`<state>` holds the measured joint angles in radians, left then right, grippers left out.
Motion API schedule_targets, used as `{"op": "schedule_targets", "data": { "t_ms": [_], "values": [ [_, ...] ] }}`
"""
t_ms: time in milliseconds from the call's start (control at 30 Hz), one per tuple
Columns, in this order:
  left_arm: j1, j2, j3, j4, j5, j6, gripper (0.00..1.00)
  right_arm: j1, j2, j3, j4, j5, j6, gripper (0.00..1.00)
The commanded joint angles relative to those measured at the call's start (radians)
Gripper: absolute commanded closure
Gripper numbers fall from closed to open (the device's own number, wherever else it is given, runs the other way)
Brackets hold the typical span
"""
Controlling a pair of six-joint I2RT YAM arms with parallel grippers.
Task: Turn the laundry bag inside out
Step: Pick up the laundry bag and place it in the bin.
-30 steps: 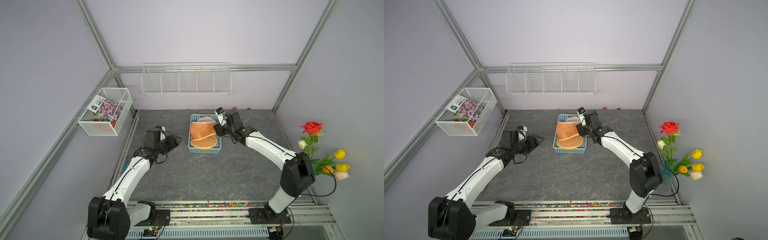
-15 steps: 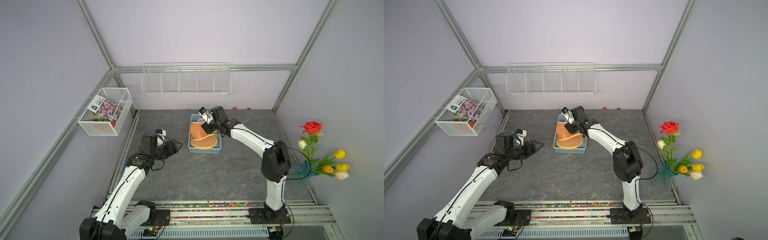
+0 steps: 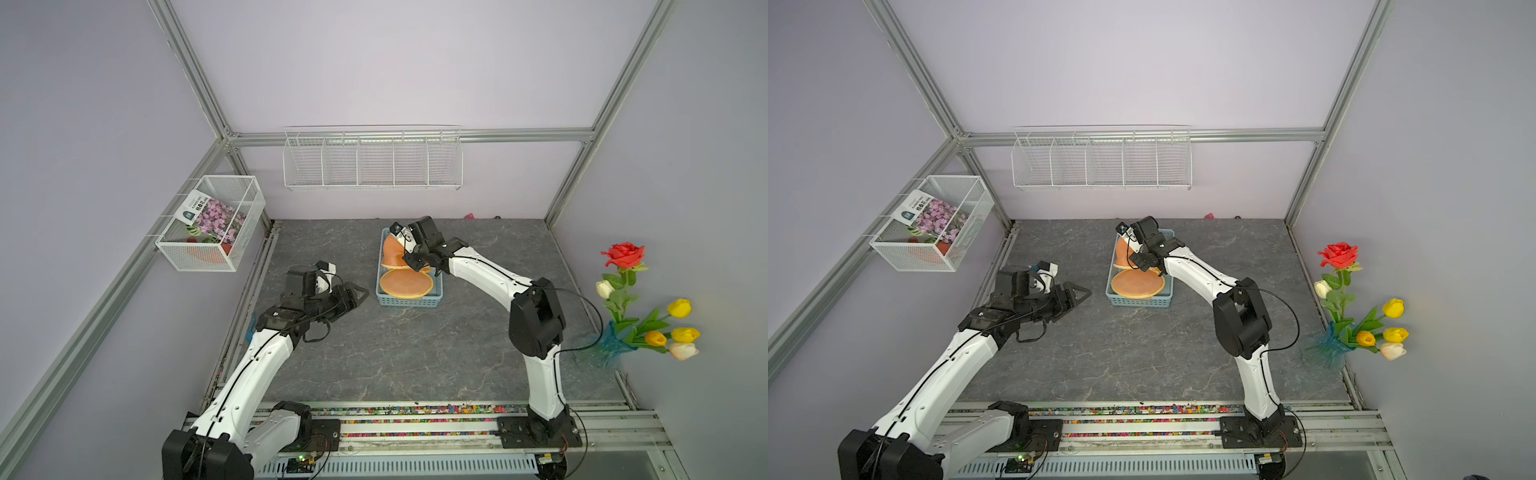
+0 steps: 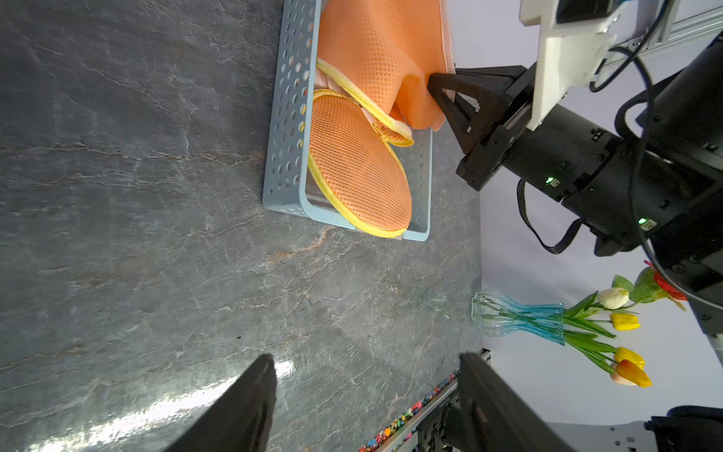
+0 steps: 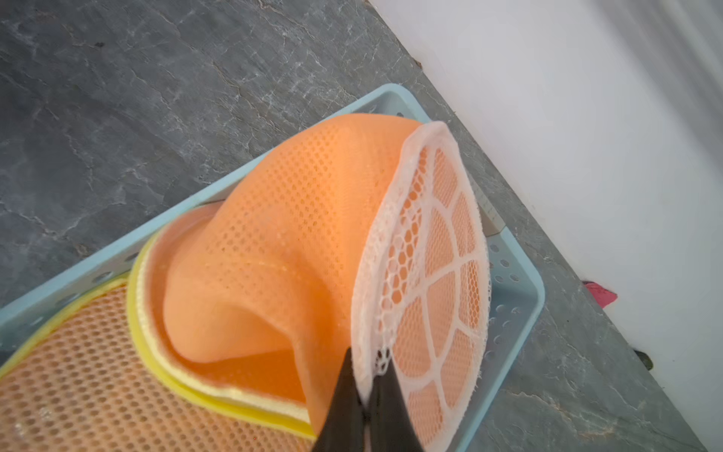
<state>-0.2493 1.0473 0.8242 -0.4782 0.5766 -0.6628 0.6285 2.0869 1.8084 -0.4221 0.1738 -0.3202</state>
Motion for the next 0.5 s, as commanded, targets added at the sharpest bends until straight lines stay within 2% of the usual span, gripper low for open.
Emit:
{"op": "schedule_targets", "data": {
  "t_ms": [0,200,467],
  "values": [
    [-0.004,-0.031,-0.004,-0.013,0.024,0.022,0.24,0.005,-0.054,0.022,0.02,0.047,0.035,1.0],
    [-0.008,-0.08,0.005,0.022,0.04,0.0,0.24,0.006,-0.18,0.029,-0.001,0.057,0.155,1.0],
    [-0.007,-0.079,0.026,0.126,0.131,-0.013,0.27,0.005,-0.366,0.014,-0.051,0.022,0.264,1.0]
  ]
}}
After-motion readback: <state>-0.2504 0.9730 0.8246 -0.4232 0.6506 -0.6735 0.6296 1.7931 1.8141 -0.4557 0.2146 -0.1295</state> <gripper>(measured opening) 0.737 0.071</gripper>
